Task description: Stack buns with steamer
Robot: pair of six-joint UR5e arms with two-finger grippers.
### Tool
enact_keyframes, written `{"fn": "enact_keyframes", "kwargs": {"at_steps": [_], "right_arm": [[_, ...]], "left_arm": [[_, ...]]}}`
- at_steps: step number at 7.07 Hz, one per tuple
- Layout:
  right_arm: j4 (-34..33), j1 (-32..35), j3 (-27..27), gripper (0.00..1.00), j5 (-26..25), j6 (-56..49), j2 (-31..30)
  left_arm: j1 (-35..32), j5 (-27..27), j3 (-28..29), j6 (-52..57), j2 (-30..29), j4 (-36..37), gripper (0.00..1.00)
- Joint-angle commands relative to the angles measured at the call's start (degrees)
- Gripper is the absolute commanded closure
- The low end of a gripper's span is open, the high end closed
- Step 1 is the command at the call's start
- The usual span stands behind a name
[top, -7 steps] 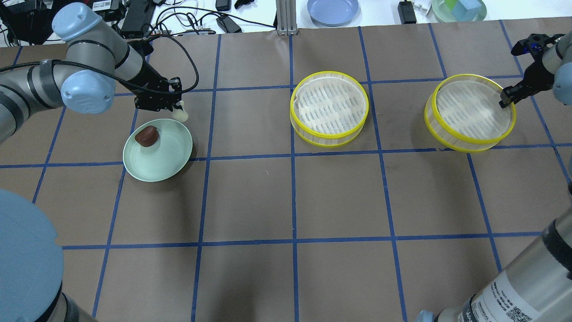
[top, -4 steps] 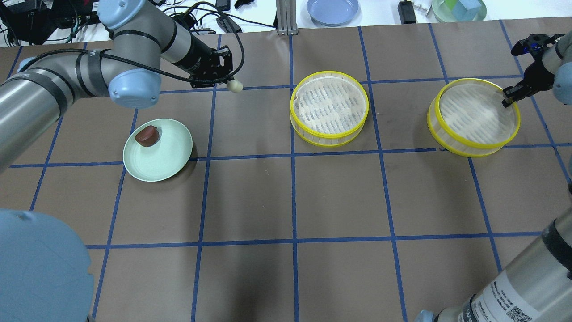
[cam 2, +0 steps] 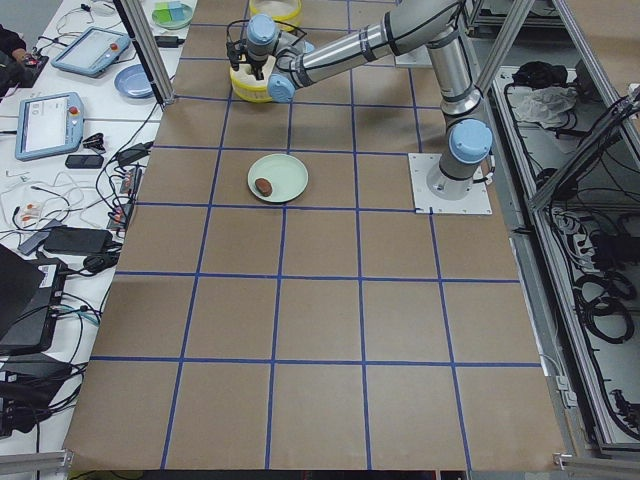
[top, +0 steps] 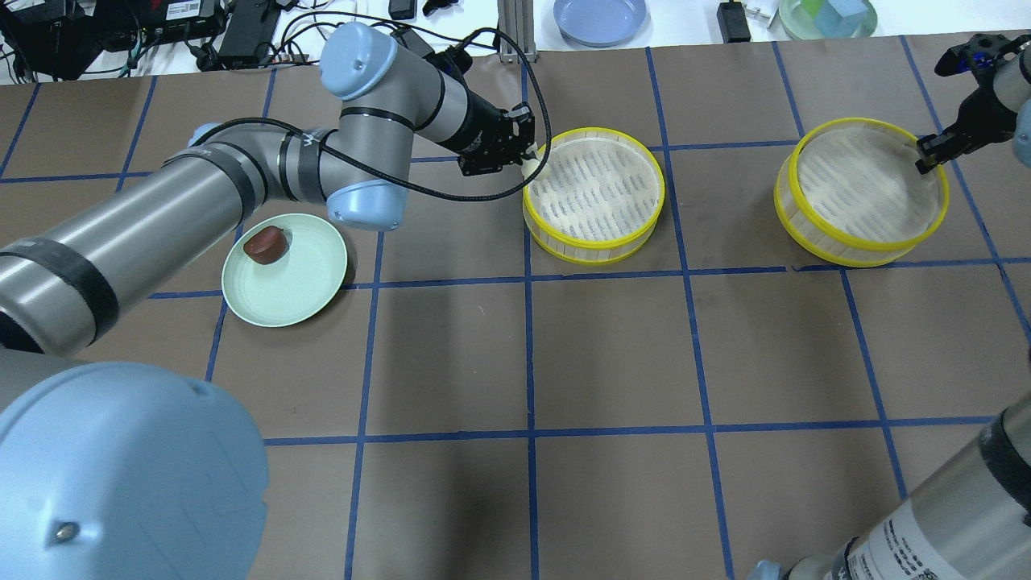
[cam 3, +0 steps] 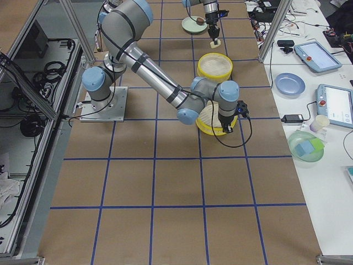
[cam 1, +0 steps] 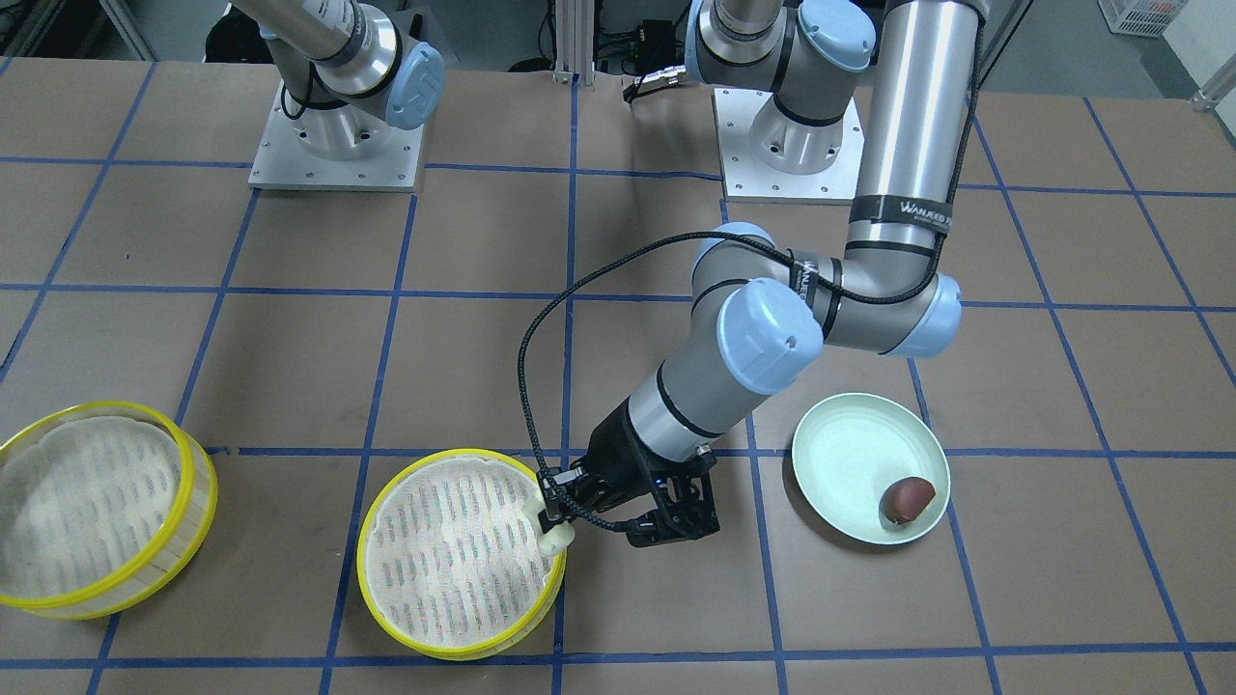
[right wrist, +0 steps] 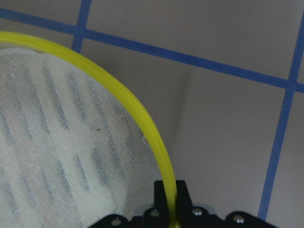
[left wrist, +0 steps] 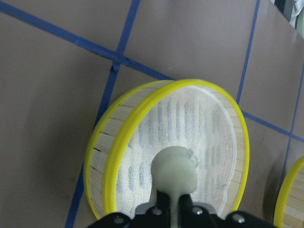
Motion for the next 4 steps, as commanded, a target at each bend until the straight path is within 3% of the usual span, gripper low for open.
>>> {"fn": "enact_keyframes", "kwargs": {"at_steps": [1,2,3,4], "right_arm": [[2.5,2.3,0.0,1.00,0.0,5.2,-3.4],[2.5,4.6,0.1,1.00,-0.2,7.6,-4.4],[2.5,6.6,0.2,1.00,-1.0,10.0,-5.3],[2.8,7.9,0.5,1.00,-1.0,13.7,-6.4]], "left_arm": [[-2.2,-0.1,0.0,-2.5,-2.8,0.7,0.54],[-2.5,-0.2,0.0,-5.5,-3.0,0.8,0.13],[-2.5,-0.2,0.1,-6.3,-2.9,0.6,0.00],[-2.5,-0.2,0.1,-6.4,-2.9,0.6,0.00]]}}
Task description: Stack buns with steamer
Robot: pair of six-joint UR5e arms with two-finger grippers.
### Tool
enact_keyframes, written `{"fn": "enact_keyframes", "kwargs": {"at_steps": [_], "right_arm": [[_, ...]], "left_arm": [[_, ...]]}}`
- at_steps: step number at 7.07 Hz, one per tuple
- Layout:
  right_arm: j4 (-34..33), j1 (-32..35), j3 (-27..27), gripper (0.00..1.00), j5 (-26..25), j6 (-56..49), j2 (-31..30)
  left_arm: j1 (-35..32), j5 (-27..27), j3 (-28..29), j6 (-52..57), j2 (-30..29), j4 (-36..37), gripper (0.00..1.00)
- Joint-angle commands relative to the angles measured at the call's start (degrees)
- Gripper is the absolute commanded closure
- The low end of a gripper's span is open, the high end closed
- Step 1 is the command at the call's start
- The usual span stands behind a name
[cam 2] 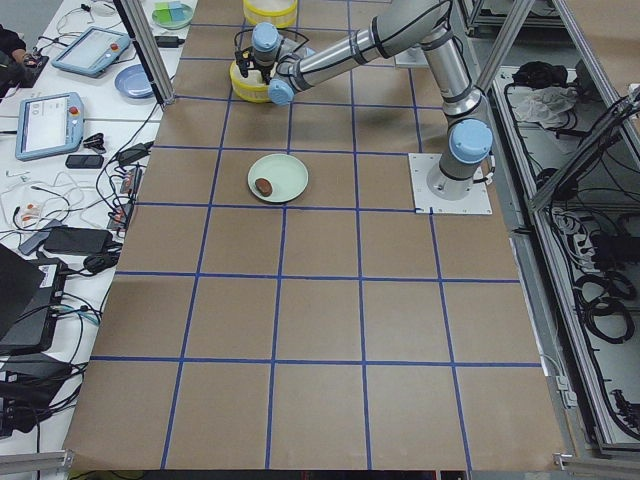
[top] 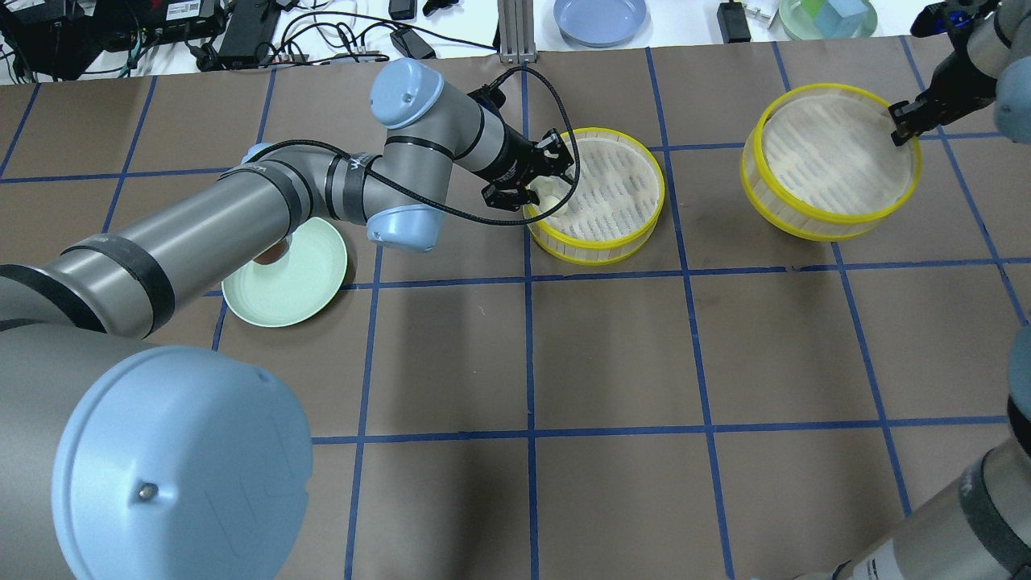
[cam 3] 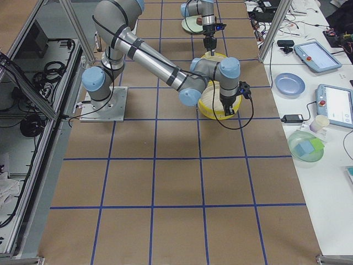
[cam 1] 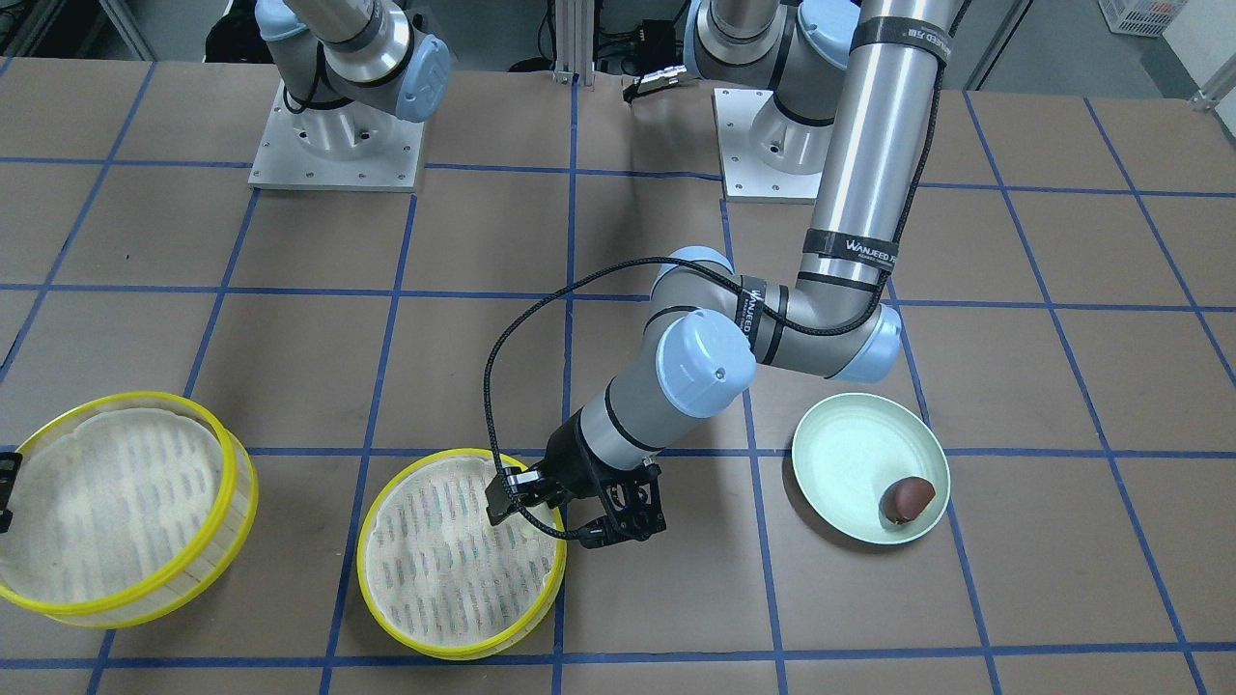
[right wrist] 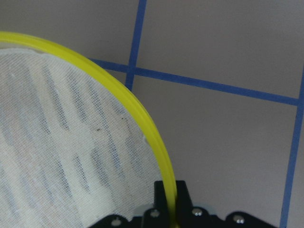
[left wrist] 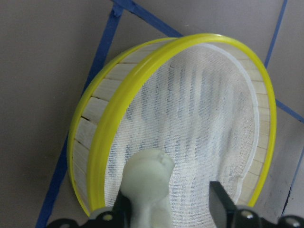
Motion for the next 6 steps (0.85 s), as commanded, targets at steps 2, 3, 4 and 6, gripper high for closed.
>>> {"fn": "enact_keyframes", "kwargs": {"at_steps": [2,3,4,6], "right_arm": [[2.3,5.7,0.5,1.00,-0.7,11.4,-2.4],[2.4,7.9,0.6,1.00,-2.3,13.4,-2.7],[2.4,9.4,0.6,1.00,-2.4,16.7,-2.7],[2.4,10.0,0.6,1.00,-2.4,17.3,-2.5]], "left_arm": [[-0.1,-2.2,0.1,-4.7,0.3,0.0,0.00],[-0.1,-3.6,0.1,-4.8,0.5,0.0,0.00],[-0.2,-3.6,0.1,-4.6,0.6,0.0,0.00],[-0.2,-2.8,2.1,-3.8,0.5,-0.7,0.00]]}}
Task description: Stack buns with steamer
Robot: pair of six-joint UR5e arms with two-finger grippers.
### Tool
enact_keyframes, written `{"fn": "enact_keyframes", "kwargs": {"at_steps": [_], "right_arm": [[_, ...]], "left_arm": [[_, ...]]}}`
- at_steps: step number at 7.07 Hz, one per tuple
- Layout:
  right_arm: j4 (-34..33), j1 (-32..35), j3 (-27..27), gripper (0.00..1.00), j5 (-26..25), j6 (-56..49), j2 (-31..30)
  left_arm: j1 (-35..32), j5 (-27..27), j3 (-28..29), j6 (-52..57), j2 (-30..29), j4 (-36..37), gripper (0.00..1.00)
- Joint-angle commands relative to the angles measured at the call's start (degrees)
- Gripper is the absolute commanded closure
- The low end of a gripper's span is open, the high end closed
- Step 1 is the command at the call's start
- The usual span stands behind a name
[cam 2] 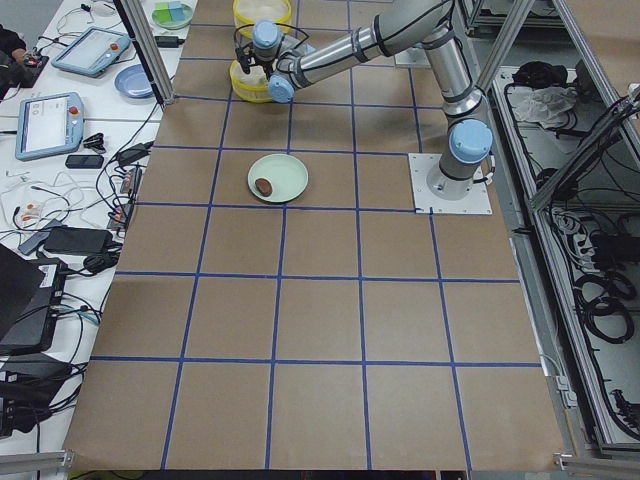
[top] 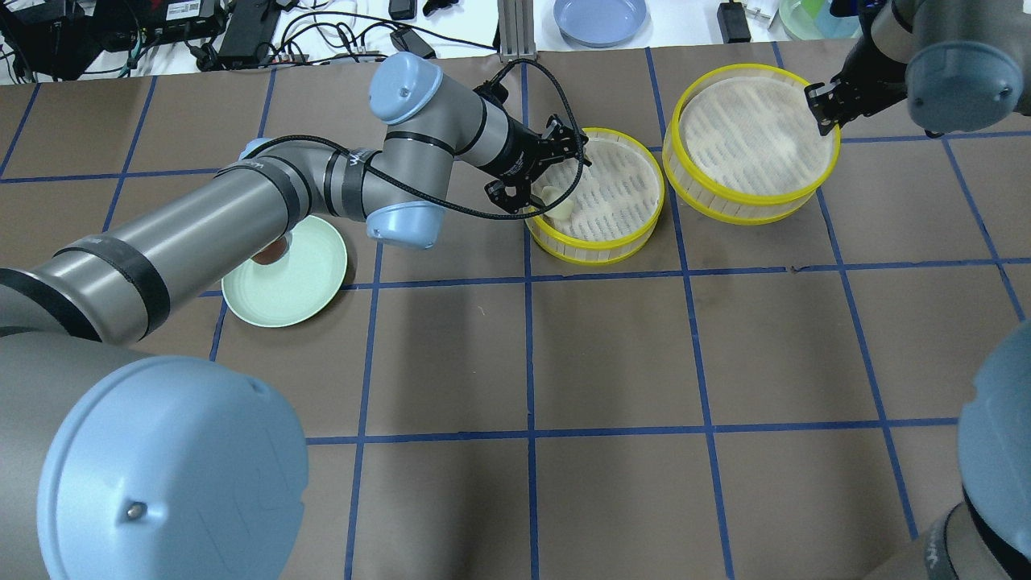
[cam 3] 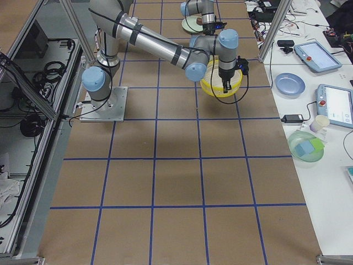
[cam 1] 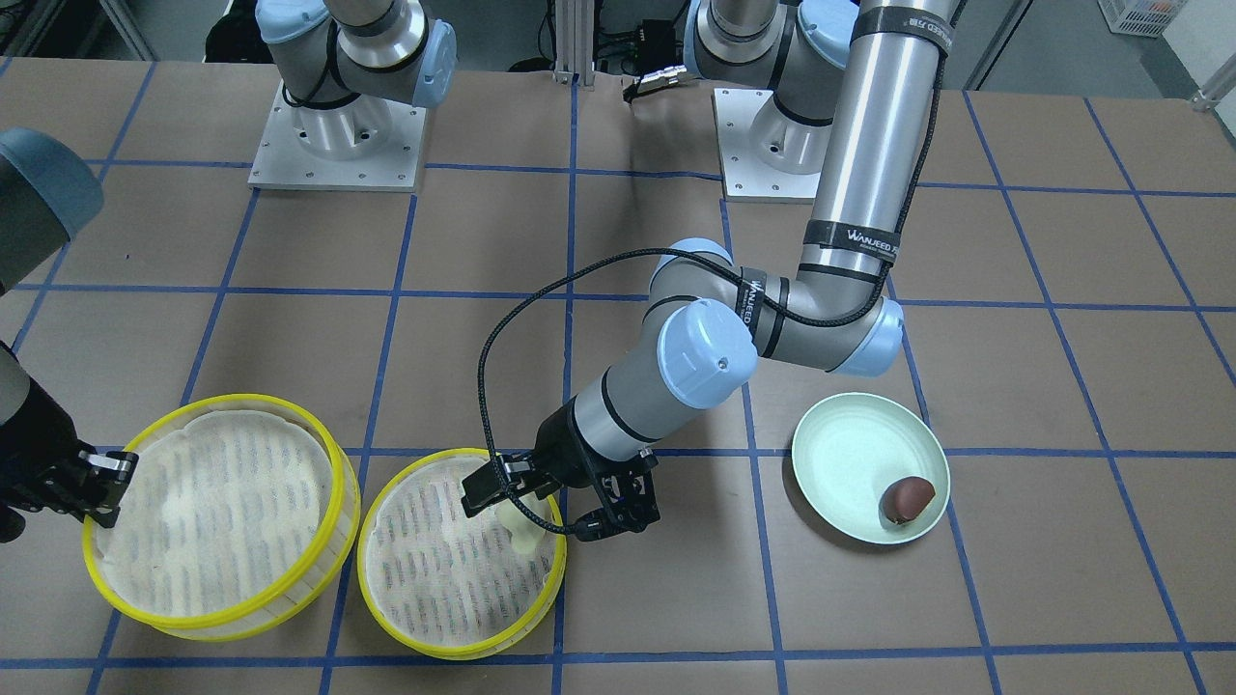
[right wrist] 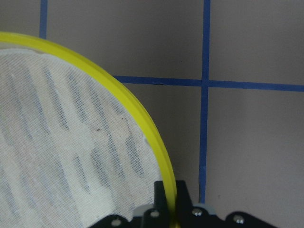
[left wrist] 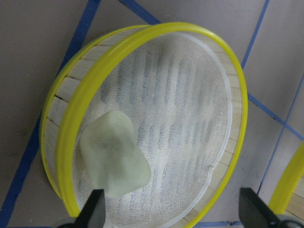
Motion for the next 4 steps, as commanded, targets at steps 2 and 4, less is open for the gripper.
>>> {"fn": "enact_keyframes", "kwargs": {"at_steps": [2,4], "right_arm": [[0.0,2.1,0.0,1.00,-0.2,4.9,-0.1],[-0.5,7.7,0.0,1.00,-3.7,9.8,0.3]], "left_arm": [[1.4,0.4,3.4,3.2,3.7,-7.4,0.00],[9.6,7.7,4.3,21.1,8.6,-21.7,0.00]]}}
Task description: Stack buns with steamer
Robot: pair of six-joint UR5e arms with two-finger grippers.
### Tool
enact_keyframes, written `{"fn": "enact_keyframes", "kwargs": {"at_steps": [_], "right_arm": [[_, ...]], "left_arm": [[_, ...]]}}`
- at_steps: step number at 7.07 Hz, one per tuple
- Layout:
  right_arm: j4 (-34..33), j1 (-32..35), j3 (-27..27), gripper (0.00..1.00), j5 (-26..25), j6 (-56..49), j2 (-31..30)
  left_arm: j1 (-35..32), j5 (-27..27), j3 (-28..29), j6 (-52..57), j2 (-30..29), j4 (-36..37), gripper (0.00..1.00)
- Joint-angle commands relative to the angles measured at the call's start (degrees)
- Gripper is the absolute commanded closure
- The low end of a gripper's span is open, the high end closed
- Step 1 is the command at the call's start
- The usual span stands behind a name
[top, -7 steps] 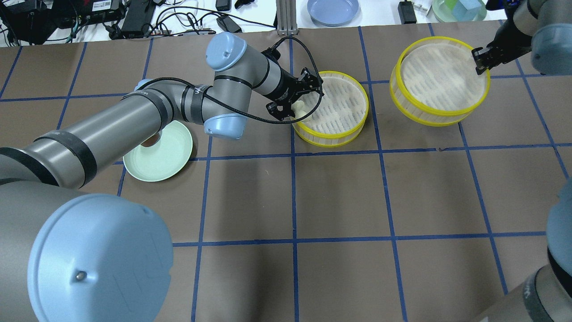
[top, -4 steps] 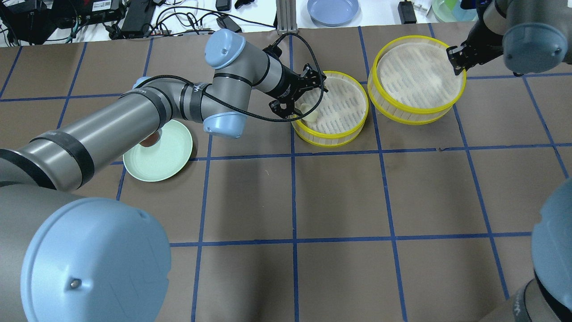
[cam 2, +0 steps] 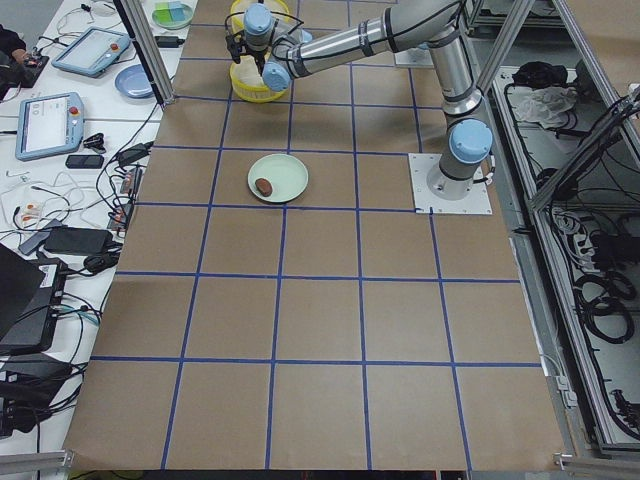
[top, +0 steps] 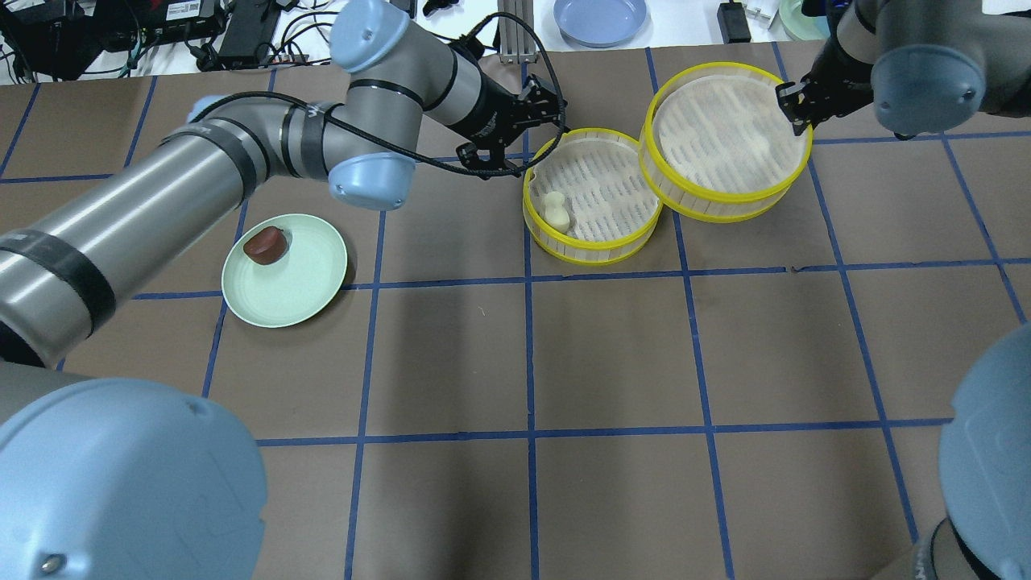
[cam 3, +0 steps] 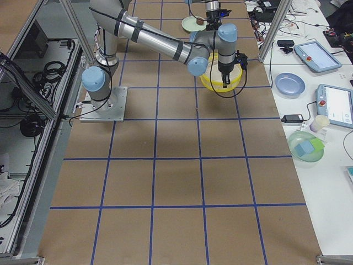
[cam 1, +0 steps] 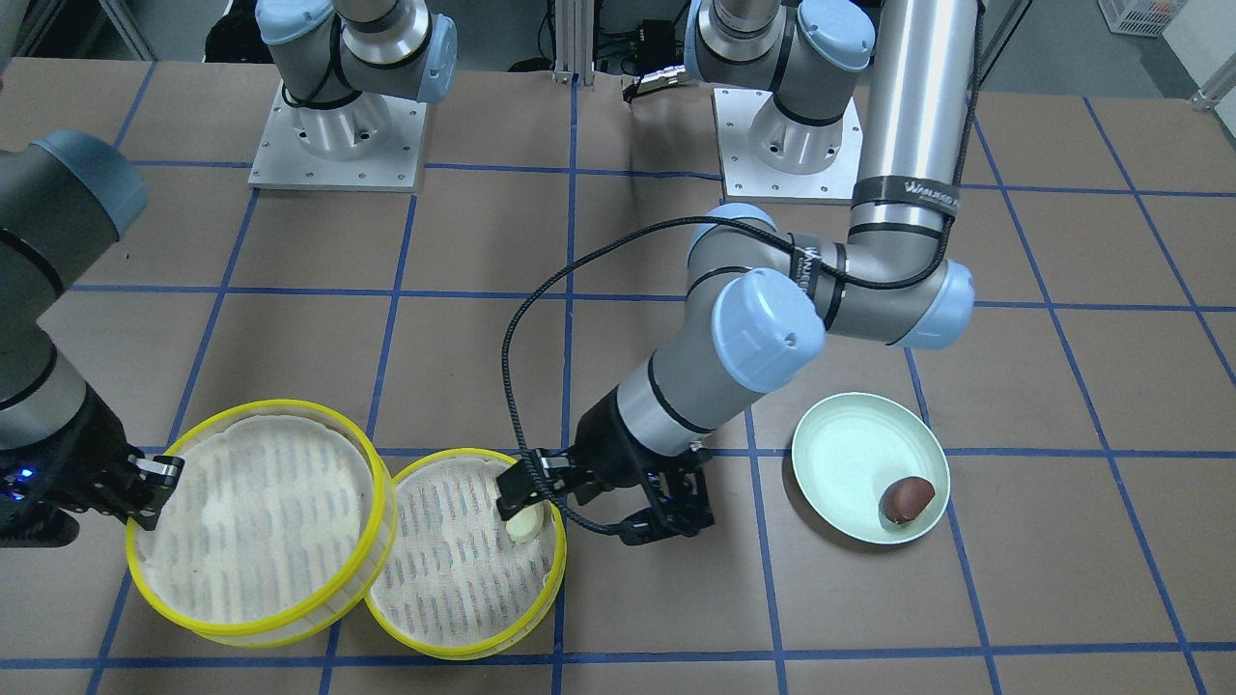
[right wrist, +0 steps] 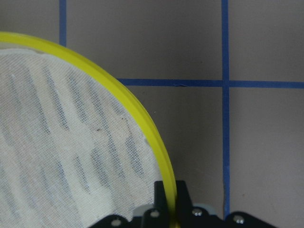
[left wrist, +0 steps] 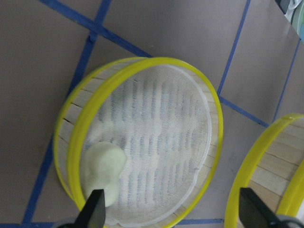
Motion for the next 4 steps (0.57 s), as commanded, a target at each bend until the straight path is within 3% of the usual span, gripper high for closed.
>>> {"fn": "enact_keyframes", "kwargs": {"at_steps": [1,2,4], "right_arm": [[0.2,5.6,0.0,1.00,-1.6,8.4,0.4],[0.0,9.1,0.0,1.00,-1.5,14.4,1.4],[-0.6,13.9,-0.1,1.00,-3.2,20.2,3.3]], "left_arm": [[7.9,8.9,0.5,17.4,5.6,-14.3,0.00],[11.2,15.8,0.3,25.2,7.6,-19.0,0.00],[17.3,29.5,-2.1,45.2,8.8,-21.0,0.00]]}}
